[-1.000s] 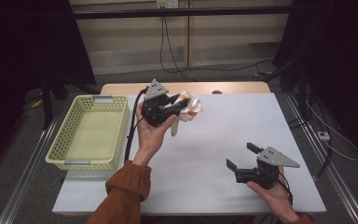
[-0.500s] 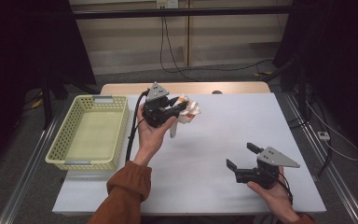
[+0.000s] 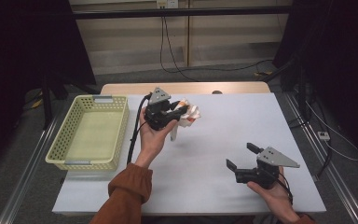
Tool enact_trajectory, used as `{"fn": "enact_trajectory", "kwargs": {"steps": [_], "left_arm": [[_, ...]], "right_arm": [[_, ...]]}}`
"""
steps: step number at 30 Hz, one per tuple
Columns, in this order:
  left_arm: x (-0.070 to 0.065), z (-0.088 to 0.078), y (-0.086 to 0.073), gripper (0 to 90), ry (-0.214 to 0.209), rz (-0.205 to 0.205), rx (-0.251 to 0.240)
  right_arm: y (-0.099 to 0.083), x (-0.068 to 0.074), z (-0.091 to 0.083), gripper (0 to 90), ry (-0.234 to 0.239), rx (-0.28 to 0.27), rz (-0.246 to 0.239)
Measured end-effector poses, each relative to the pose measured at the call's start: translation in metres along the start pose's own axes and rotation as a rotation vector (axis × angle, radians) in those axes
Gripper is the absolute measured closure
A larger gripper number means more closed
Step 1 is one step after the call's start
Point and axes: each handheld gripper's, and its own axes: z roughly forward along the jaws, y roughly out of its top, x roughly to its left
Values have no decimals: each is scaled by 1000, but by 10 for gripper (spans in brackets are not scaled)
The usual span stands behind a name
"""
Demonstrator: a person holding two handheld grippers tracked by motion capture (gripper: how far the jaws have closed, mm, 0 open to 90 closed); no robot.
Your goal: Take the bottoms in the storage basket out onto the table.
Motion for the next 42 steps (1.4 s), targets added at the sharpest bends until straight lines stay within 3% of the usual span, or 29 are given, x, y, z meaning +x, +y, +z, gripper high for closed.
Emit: {"fn": "enact_trajectory", "kwargs": {"steps": [42], "left_arm": [[3,28,-41,668,13,15,129]], "right_arm": [[0,0,0,35,2,3,0]]}}
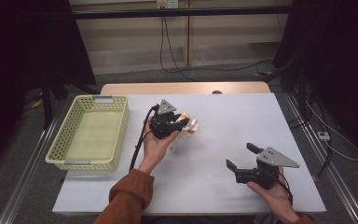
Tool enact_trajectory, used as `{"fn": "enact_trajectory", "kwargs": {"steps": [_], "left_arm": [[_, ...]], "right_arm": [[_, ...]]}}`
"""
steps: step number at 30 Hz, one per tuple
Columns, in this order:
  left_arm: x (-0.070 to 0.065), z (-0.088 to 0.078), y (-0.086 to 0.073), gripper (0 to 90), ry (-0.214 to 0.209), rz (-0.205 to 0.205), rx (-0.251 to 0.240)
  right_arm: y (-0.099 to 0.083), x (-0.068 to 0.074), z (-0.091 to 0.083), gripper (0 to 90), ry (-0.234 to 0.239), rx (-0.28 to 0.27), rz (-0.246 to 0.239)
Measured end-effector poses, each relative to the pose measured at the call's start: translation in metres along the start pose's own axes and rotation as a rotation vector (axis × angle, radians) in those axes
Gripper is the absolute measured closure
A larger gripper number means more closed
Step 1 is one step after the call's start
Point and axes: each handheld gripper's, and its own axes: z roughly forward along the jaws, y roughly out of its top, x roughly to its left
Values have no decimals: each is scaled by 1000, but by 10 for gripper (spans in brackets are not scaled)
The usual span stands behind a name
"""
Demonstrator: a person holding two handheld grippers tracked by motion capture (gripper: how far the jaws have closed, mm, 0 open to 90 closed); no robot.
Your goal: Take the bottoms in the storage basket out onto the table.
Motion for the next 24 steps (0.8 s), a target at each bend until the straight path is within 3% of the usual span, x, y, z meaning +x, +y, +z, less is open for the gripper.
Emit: {"fn": "enact_trajectory", "kwargs": {"steps": [24], "left_arm": [[1,29,-18,655,-13,-13,87]], "right_arm": [[0,0,0,36,0,3,1]]}}
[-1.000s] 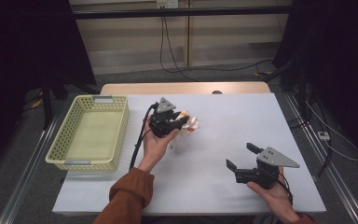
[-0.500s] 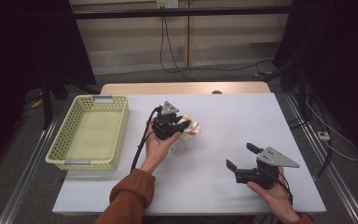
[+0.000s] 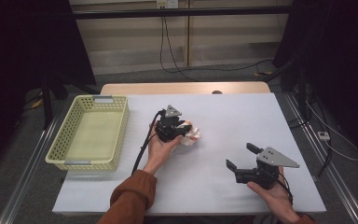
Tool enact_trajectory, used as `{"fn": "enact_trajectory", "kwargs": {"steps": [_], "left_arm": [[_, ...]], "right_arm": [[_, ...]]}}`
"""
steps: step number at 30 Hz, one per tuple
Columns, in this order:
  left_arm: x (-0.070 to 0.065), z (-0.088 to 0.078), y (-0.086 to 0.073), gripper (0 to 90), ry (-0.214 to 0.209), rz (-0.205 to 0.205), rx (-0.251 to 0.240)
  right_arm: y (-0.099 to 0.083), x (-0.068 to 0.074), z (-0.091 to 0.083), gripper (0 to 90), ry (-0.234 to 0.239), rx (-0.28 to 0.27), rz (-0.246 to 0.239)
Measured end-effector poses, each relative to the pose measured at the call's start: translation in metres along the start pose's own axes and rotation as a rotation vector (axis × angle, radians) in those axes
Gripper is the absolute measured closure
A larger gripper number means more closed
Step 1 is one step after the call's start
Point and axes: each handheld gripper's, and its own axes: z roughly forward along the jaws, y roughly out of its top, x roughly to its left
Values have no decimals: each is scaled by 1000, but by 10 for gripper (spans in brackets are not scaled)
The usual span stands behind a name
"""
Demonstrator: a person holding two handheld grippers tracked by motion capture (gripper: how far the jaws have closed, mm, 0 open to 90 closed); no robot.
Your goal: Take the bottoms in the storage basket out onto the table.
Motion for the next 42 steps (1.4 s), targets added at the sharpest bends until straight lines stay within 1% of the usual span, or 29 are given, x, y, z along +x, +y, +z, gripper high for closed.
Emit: {"fn": "enact_trajectory", "kwargs": {"steps": [2,3,6,7,9,10,11,12,13,14,15,16,17,18,19,20,21,22,23,24,27,29,32,34,36,37,38,40,42], "left_arm": [[0,1,-1,653,-2,-22,7],[2,2,-1,645,5,-12,10],[4,6,-3,612,11,-23,22],[4,7,-4,589,5,-40,23],[5,9,-5,571,12,-23,37],[5,9,-5,564,9,-23,41],[4,11,-6,560,7,-33,46],[5,12,-7,558,10,-24,51],[5,12,-7,554,5,-26,55],[3,15,-8,548,-3,-39,53],[3,15,-8,544,5,-22,59],[3,16,-8,539,1,-17,65],[2,17,-9,537,-6,-26,64],[2,18,-9,533,-5,-16,73],[2,20,-10,524,-9,-21,79],[3,21,-11,517,-12,-17,86],[4,22,-12,512,-18,-27,91],[5,24,-13,508,-14,-31,96],[5,25,-14,499,-26,-43,96],[7,26,-15,495,-37,-37,105],[5,27,-15,485,-25,-21,105],[5,29,-15,449,-13,-12,108],[6,32,-18,411,-27,-22,109],[7,32,-18,411,-38,0,114],[7,32,-18,396,-41,6,117],[8,32,-18,372,-38,6,120],[9,31,-18,342,-29,-7,122],[11,32,-19,287,-29,-45,123],[12,33,-19,251,-35,-65,122]], "right_arm": [[0,0,0,36,0,-1,1],[0,0,0,36,-1,-1,2],[0,0,0,36,-1,0,2],[0,0,0,37,-1,0,1],[0,0,0,36,-1,-1,1],[0,0,0,37,-1,-1,2],[0,0,0,37,-1,-1,2],[0,0,0,37,-2,-1,2],[0,0,0,37,-2,-1,2],[0,0,0,36,-2,-1,2],[0,0,0,36,-2,-1,2],[0,0,0,37,-2,-1,1],[0,0,0,36,-2,-1,1],[0,0,0,37,-2,-1,1],[0,0,0,37,-2,-1,1],[0,0,0,37,-2,-2,1],[0,0,0,37,-2,-2,0],[0,0,-1,36,-2,-1,0],[0,0,0,37,-3,-1,1],[0,0,0,37,-2,-1,1],[0,0,0,37,-1,0,0],[0,-1,-1,37,-3,0,3],[-1,-2,0,37,-6,-1,8],[-1,-2,-1,37,-5,0,10],[-1,-3,-1,37,-6,0,16],[-2,-4,0,36,-7,0,17],[-2,-5,0,36,-9,2,19],[-3,-6,-1,36,-13,0,22],[-3,-6,-2,36,-12,0,23]]}}
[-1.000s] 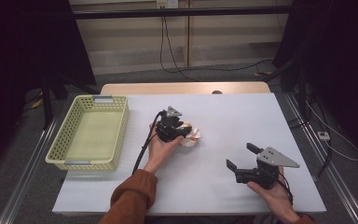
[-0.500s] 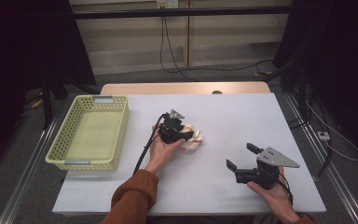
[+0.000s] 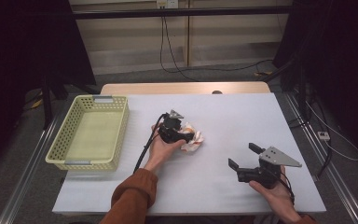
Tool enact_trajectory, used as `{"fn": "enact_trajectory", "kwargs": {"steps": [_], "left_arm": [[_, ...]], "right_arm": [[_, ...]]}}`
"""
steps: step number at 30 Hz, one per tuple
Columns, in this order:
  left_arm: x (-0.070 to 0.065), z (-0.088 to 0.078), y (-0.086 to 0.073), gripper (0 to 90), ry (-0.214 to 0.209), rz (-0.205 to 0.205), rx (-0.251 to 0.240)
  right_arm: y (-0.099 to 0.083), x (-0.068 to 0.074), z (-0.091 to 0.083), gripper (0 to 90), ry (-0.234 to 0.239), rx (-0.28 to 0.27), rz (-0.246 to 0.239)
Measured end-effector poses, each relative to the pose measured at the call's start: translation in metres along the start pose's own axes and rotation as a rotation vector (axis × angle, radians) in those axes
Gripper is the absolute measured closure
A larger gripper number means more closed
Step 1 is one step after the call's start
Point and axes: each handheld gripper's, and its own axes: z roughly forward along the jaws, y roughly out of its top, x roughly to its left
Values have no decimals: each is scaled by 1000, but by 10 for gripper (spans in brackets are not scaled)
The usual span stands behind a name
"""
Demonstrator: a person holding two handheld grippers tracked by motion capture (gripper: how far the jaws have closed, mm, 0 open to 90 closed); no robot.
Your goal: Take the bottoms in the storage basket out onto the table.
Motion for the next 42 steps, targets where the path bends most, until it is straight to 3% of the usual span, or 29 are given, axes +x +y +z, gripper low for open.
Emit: {"fn": "enact_trajectory", "kwargs": {"steps": [6,11,25,32,33,36,42], "left_arm": [[-4,0,1,118,25,16,-4],[-3,-1,2,69,11,9,-19],[0,-15,6,57,3,-17,-90],[-2,-32,7,53,-1,8,-153],[-2,-33,8,53,-7,-1,-152],[-4,-37,9,57,24,31,-133],[-8,-46,12,58,43,62,-150]], "right_arm": [[0,0,-2,37,-2,-1,3],[-1,-1,-3,36,-8,-2,10],[-1,-2,-2,37,-8,1,8],[0,1,-1,37,-6,1,6],[0,1,-1,37,-7,1,5],[0,1,-1,36,-9,1,6],[1,2,-1,36,-9,3,-1]]}}
